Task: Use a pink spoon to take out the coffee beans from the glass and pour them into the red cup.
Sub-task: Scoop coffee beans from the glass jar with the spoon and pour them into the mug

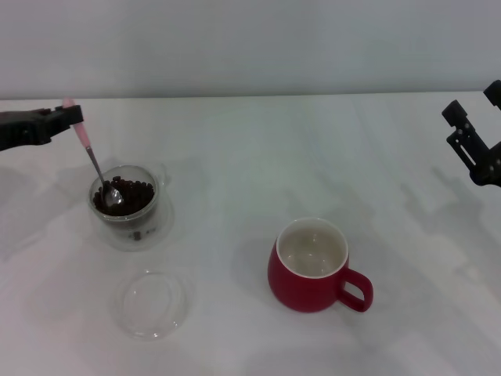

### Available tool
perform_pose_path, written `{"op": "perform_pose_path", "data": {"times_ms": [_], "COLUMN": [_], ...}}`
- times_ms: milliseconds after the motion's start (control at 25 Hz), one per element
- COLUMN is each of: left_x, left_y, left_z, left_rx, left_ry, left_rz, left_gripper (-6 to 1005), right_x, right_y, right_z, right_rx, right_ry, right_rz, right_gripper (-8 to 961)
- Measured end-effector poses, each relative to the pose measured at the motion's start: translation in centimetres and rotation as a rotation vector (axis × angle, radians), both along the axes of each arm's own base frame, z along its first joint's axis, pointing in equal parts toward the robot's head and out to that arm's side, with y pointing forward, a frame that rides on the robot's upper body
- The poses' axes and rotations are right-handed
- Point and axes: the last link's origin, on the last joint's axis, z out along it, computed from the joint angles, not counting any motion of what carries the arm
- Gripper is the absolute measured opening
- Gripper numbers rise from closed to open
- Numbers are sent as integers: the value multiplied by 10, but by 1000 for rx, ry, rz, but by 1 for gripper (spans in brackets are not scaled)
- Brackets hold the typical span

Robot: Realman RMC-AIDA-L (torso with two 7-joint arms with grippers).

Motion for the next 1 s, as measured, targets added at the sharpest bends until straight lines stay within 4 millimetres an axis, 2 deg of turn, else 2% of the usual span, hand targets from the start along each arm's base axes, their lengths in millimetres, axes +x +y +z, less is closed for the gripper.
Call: {"op": "perform_pose_path", "data": {"times_ms": [280,520,1000], "left_x": [-15,-26,-25], "left_y": [-12,-20,-22], "left_z": [1,-11,-29], "left_rx": [49,21,15], "left_ry": [-100,-177,-182], "left_rz": [86,184,208], "left_gripper": [127,127,128], "right_x": [-1,-2,-5], "right_y": [7,9,11], "right_z": [-4,-4,-7], "right_rx": [-15,-18,-24], "right_ry": [-1,3,12], "right_rz": [-20,-17,-15], "right_gripper": [686,686,684]}}
